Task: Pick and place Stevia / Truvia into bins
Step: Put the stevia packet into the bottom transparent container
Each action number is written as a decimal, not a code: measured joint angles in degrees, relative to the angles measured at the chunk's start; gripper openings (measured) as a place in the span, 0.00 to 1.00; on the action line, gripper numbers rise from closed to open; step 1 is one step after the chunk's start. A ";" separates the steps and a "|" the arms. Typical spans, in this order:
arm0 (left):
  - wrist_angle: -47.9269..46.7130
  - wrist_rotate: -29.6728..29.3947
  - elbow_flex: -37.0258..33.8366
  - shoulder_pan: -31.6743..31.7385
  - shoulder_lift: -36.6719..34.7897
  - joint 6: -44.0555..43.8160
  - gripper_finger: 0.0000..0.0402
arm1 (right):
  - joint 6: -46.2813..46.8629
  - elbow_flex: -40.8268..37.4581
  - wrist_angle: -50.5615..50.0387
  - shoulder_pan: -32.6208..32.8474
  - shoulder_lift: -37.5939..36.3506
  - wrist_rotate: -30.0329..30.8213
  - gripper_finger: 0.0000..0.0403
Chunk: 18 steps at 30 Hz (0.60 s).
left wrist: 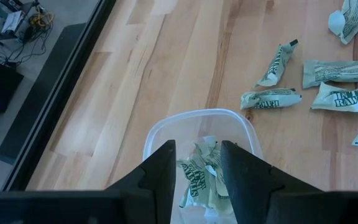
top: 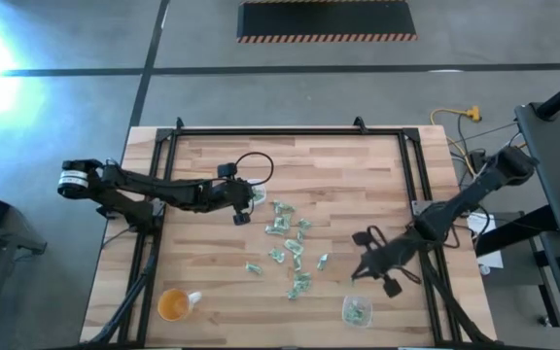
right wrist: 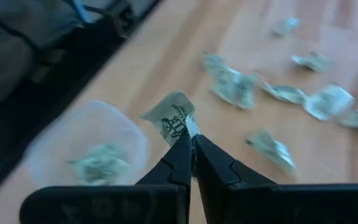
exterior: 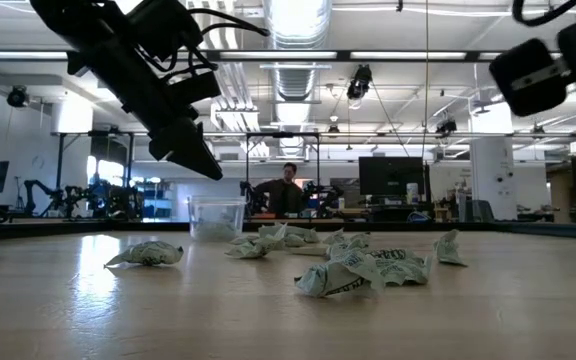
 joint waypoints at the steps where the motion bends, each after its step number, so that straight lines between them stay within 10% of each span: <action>1: 0.00 -0.01 0.00 0.00 0.00 0.00 0.28 | 0.37 0.00 0.69 1.05 0.14 0.00 0.02; 18: -0.01 0.01 -0.05 0.00 0.00 -1.34 0.28 | 2.82 0.78 14.47 9.16 11.49 -1.05 0.02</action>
